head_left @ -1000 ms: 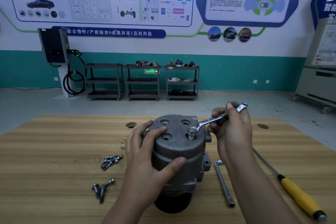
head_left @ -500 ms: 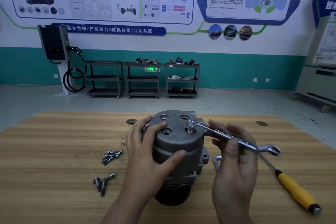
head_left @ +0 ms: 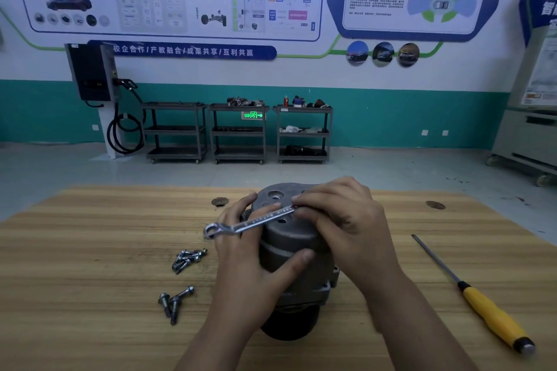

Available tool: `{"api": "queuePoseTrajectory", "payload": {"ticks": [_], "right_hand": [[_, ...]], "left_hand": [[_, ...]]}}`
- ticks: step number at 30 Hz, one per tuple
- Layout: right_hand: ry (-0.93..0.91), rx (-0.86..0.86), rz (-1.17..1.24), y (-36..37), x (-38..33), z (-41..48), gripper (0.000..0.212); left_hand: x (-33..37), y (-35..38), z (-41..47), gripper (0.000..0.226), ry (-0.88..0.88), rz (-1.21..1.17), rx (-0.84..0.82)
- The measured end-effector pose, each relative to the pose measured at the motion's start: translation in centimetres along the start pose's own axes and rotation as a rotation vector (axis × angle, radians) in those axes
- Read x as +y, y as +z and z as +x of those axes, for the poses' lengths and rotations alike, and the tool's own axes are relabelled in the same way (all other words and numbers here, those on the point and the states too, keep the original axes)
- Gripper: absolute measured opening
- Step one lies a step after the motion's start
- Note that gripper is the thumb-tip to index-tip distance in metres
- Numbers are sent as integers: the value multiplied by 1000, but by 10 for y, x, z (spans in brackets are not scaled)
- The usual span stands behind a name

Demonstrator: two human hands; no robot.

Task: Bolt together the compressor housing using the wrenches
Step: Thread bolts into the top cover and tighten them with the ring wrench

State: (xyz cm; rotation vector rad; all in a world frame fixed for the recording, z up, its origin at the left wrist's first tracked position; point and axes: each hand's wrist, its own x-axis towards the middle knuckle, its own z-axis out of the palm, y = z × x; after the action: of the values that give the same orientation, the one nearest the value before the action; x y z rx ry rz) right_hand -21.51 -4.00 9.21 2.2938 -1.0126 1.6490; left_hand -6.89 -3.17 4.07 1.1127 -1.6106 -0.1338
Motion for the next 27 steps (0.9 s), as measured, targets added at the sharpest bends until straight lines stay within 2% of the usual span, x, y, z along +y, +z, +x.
{"api": "queuePoseTrajectory", "payload": {"ticks": [2, 6, 12, 15, 18, 20, 24, 27], "right_hand": [[99, -9, 55, 3, -1, 4, 16], [250, 3, 8, 9, -2, 10, 10], [644, -73, 79, 6, 2, 23, 2], [761, -108, 13, 7, 9, 20, 23], [862, -113, 177, 10, 10, 18, 37], [915, -85, 280, 13, 10, 16, 39], [977, 36, 520, 14, 15, 14, 11], [941, 69, 641, 12, 12, 9, 12]], "left_hand": [[-1, 1, -1, 56, 1, 5, 3], [-2, 2, -2, 54, 2, -6, 12], [-3, 2, -2, 52, 4, -9, 0], [-3, 1, -2, 51, 8, -9, 5], [-4, 1, -2, 52, 4, 0, 4], [-3, 0, -2, 52, -8, 2, -2], [0, -5, 0, 44, -16, 36, -18], [8, -14, 13, 35, -89, 43, -3]]}}
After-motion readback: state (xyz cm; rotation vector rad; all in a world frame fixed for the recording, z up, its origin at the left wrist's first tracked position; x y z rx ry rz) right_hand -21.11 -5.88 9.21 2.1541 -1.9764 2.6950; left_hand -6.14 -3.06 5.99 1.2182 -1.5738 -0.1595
